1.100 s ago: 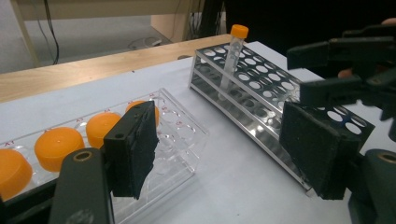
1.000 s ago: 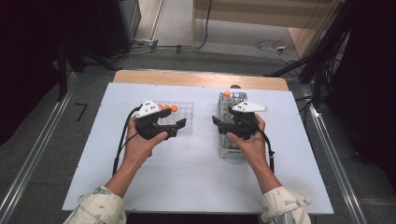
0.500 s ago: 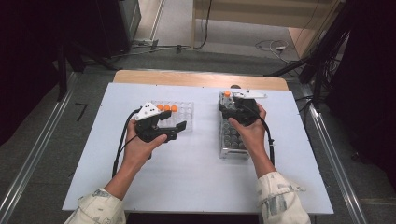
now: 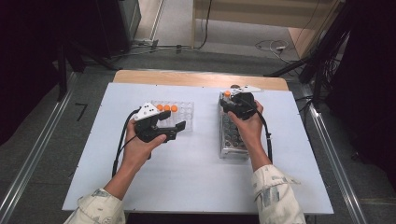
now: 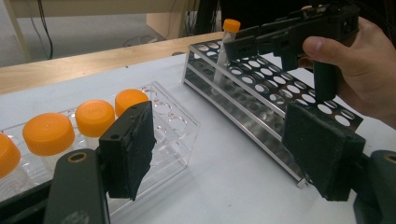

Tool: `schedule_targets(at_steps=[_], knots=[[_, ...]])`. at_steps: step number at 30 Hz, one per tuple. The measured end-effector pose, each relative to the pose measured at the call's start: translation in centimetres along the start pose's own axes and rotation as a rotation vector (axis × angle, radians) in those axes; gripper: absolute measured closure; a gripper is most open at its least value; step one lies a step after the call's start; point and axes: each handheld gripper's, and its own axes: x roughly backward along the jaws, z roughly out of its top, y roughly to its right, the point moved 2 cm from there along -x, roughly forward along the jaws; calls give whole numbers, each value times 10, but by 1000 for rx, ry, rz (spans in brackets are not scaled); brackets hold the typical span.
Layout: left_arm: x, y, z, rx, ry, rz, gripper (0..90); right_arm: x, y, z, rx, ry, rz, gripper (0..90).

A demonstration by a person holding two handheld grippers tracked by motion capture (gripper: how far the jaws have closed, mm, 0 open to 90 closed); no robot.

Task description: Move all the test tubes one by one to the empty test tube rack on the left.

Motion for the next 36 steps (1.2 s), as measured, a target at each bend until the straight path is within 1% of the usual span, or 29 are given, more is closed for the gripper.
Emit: schedule_targets(at_steps=[2, 4, 7, 11, 13, 15, 18, 21, 27, 30, 36], knots=[[0, 0, 0, -2, -2, -1, 269, -2, 0, 1, 6, -6, 4, 517], [0, 0, 0, -4, -5, -3, 269, -5, -1, 3, 17, -26, 4, 535], [-1, 0, 0, -3, -4, -3, 269, -9, -2, 4, 20, -53, 2, 571], [0, 0, -1, 0, -5, -5, 269, -11, -2, 5, 20, -68, -4, 620], [-1, 0, -1, 0, -7, -6, 269, -12, -2, 6, 14, -73, -5, 630], [-1, 1, -1, -1, -7, -8, 269, -13, -3, 6, 18, -77, -8, 640], [-1, 1, -2, 0, -8, -6, 270, -14, -3, 6, 15, -84, -17, 680], [-1, 1, -2, -2, -11, -7, 270, -13, -2, 6, 12, -81, -19, 708], [-1, 1, -2, -1, -11, -9, 270, -13, -3, 6, 19, -74, -21, 712], [-1, 1, -3, -4, -11, -2, 269, -11, -3, 7, 16, -68, -22, 712], [-1, 1, -3, -6, -11, -2, 266, -6, -3, 10, 10, -40, -21, 712]])
